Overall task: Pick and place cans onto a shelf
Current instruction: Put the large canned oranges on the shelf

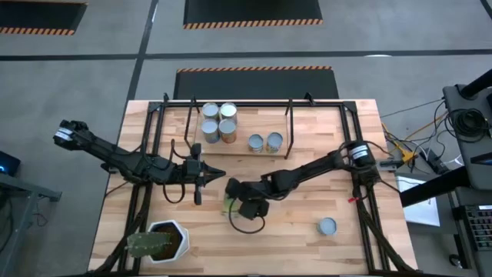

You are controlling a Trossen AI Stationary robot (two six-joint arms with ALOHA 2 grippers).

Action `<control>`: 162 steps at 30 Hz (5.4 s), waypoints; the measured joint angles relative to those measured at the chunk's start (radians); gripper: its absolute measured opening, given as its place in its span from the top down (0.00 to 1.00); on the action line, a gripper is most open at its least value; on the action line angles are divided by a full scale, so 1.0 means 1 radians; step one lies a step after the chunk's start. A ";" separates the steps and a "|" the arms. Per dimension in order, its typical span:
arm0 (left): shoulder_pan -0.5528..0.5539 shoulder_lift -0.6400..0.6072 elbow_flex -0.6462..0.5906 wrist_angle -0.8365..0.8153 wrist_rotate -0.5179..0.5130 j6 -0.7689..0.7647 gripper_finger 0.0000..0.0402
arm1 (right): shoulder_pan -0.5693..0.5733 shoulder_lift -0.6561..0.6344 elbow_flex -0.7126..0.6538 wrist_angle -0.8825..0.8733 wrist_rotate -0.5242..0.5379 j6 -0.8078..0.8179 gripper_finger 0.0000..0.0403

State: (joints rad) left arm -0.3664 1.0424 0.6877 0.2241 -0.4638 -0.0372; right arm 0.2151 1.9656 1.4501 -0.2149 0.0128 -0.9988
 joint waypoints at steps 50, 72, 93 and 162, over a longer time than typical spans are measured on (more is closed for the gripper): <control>0.010 -0.069 -0.001 -0.116 -0.127 0.103 1.00 | -0.124 -0.096 -0.356 0.952 0.515 0.985 0.25; 0.013 0.105 0.000 0.161 -0.103 0.047 0.26 | 0.023 -0.020 -0.526 1.612 0.797 0.453 0.26; 0.051 0.311 0.000 0.309 -0.261 0.045 0.04 | 0.023 -0.020 -0.540 1.603 0.799 0.449 0.26; 0.225 0.486 0.001 -0.134 -0.579 -0.646 0.22 | 0.095 -0.193 -0.541 1.349 0.966 0.440 0.11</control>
State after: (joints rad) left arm -0.1413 1.5280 0.6891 0.0898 -1.0431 -0.6834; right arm 0.3099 1.7729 0.9092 1.1339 0.9783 -0.5591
